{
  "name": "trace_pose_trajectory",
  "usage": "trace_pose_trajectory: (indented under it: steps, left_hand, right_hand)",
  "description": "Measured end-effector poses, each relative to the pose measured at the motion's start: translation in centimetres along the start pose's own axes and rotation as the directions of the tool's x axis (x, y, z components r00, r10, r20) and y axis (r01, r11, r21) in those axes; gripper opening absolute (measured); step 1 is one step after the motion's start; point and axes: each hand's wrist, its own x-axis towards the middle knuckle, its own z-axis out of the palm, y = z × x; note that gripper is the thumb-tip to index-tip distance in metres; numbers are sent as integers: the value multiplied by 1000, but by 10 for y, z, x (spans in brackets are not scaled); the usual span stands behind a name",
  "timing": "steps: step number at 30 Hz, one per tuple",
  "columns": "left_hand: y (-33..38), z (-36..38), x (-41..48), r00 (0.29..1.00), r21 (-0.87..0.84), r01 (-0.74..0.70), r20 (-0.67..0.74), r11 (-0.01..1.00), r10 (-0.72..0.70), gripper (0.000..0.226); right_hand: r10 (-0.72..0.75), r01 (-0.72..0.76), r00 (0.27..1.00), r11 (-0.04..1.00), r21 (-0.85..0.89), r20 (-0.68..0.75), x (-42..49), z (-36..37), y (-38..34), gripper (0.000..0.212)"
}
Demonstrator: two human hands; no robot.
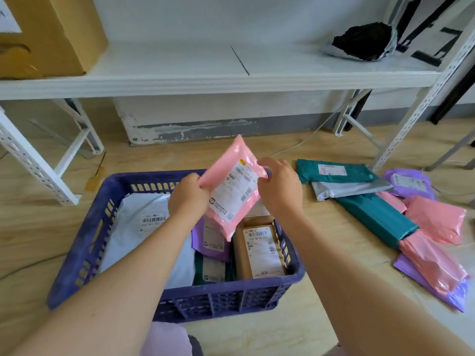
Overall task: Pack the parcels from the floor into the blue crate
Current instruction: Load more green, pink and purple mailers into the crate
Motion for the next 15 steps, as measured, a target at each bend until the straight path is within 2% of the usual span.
trace_pose_trajectory:
  steps: [3,6,10,15]
  left_hand:
    - [-36,15,-2,953,-231,303,52,925,-299,23]
    - [-74,38,-11,869,-263,494,166,828,-466,27]
    - [-103,56,-8,793,-204,597,297,776,-532,33]
    - [-114,75,-1,756,-100,582,430,807,-493,26]
  right_hand:
    - [9,8,972,997,-74,236,-5,30,6,45]
    - [9,52,890,991,-121,456,-13,57,7,45]
    - [27,89,799,983,-162,600,-18,89,7,41]
    - [77,53,752,983,-177,655,-18,119,8,47]
